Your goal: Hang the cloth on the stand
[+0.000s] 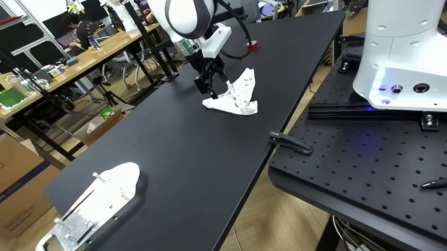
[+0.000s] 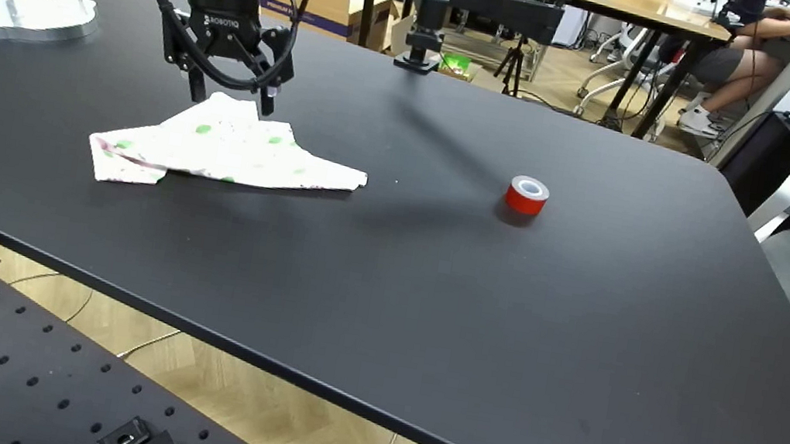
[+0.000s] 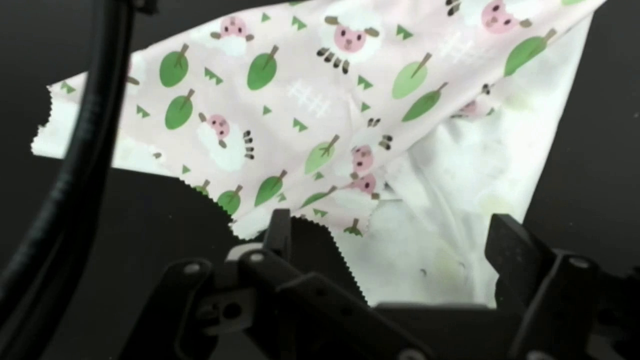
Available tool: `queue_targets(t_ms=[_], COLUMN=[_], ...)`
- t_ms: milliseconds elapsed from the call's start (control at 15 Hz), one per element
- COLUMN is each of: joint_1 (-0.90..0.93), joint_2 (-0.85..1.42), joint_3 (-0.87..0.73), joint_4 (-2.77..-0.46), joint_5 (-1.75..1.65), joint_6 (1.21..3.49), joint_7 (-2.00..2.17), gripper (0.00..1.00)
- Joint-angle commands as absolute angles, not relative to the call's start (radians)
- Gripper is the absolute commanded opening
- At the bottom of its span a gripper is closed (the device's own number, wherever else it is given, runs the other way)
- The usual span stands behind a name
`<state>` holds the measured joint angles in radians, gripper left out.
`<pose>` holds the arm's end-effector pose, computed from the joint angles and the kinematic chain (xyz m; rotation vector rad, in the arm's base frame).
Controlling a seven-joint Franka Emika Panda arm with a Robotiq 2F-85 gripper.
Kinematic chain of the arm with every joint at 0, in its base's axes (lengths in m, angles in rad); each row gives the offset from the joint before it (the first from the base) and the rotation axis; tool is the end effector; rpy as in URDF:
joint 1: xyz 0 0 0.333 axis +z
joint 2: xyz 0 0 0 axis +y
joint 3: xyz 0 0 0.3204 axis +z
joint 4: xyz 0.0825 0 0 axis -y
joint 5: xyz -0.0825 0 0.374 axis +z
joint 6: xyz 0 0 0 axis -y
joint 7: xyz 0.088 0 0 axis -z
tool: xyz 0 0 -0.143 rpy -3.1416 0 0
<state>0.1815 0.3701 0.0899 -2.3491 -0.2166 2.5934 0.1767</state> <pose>0.4721 0.1349 0.1424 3.0137 0.4286 -0.1564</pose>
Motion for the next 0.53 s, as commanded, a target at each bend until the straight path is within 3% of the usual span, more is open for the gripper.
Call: queue_targets(t_ms=[0,67,133,467], joint_1=[0.213,0.214,0.21,0.194], joint_2=[0.42,0.425,0.428,0.401], joint_3=[0.064,0.063,0.068,0.092], joint_4=[-2.291,-2.287,-2.285,-2.309], joint_5=[-0.22,-0.212,-0.2,-0.13], joint_6=[2.559,2.545,2.534,2.498], joint_7=[0.188,0.184,0.176,0.16], gripper=[1.0,0.94,0.74,0.38])
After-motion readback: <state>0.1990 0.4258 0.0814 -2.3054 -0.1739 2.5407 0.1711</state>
